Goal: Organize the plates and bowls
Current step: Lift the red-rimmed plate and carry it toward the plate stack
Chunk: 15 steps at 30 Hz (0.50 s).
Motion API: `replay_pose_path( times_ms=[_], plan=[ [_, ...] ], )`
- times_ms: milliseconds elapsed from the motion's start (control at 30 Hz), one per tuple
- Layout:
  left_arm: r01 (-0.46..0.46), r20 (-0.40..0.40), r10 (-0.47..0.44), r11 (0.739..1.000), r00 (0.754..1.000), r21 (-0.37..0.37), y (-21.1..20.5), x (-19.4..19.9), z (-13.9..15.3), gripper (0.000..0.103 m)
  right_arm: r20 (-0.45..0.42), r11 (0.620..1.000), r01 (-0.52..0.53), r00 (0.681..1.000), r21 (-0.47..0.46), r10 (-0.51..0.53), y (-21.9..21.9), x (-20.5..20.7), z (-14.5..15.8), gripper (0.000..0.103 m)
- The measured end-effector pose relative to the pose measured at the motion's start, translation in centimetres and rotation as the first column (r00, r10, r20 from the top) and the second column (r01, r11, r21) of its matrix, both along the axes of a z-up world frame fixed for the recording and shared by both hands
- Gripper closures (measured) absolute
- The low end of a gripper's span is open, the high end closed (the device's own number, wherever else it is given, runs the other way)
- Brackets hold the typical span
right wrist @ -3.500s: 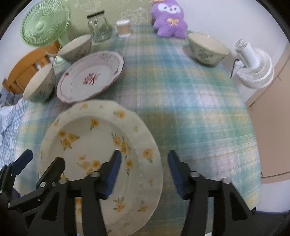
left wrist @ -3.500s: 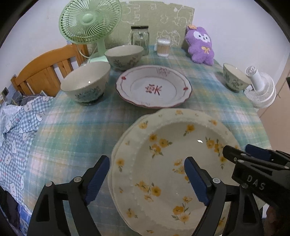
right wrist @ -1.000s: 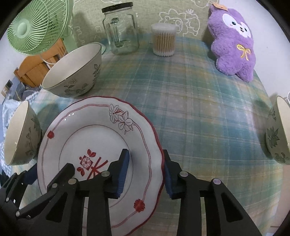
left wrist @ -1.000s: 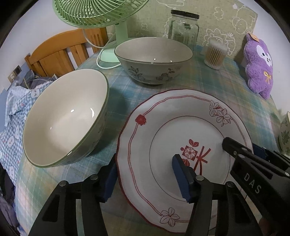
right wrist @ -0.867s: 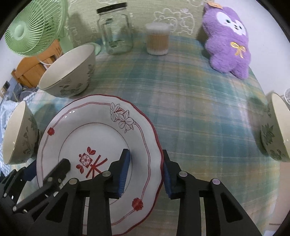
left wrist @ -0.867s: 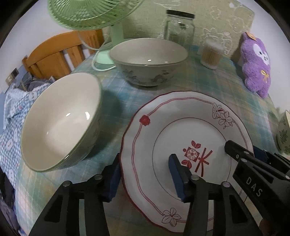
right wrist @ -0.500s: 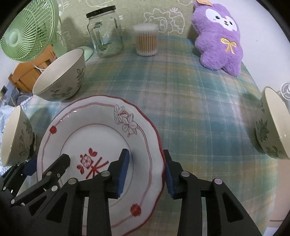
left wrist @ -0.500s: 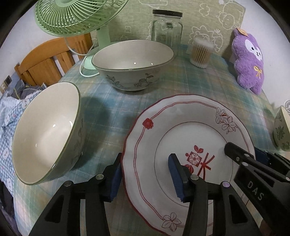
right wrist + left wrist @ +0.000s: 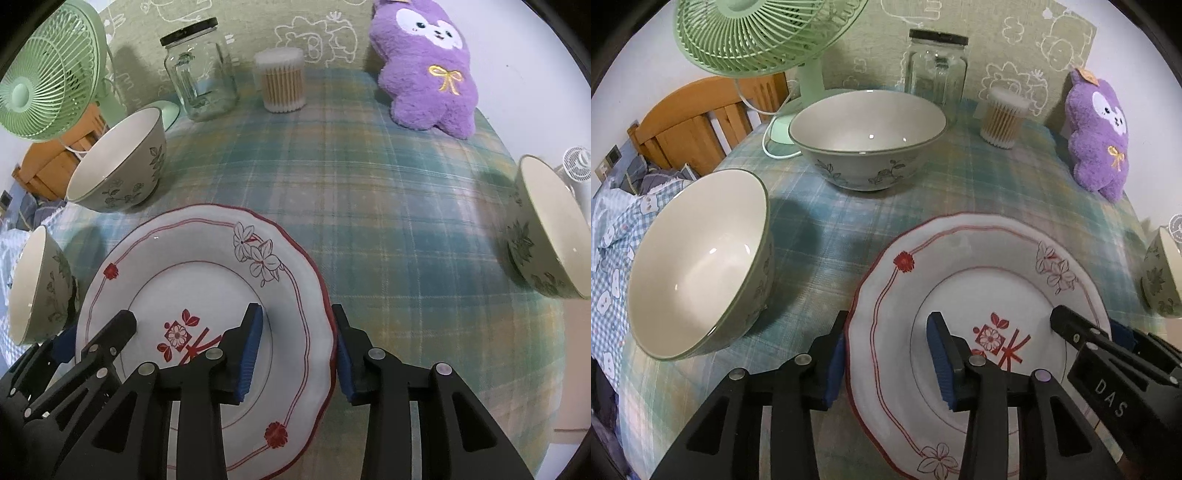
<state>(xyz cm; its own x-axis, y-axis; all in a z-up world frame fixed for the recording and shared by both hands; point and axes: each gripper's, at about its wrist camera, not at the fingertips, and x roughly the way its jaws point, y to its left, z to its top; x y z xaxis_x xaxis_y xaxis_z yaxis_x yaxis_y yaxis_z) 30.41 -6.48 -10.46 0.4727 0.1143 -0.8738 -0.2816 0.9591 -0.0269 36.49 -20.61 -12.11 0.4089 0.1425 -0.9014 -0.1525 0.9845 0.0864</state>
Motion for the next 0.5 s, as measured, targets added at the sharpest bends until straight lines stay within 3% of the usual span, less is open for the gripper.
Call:
replay_pose_path(
  times_ms=[500],
  plan=[
    [0.02,0.055,-0.02,1.0,0.998,-0.007,-1.6,-2.5,3.6,0.062,0.075,0.999,0.034,0.997,0.01,-0.034,-1.8,-3.7,4.6,0.063]
  ],
)
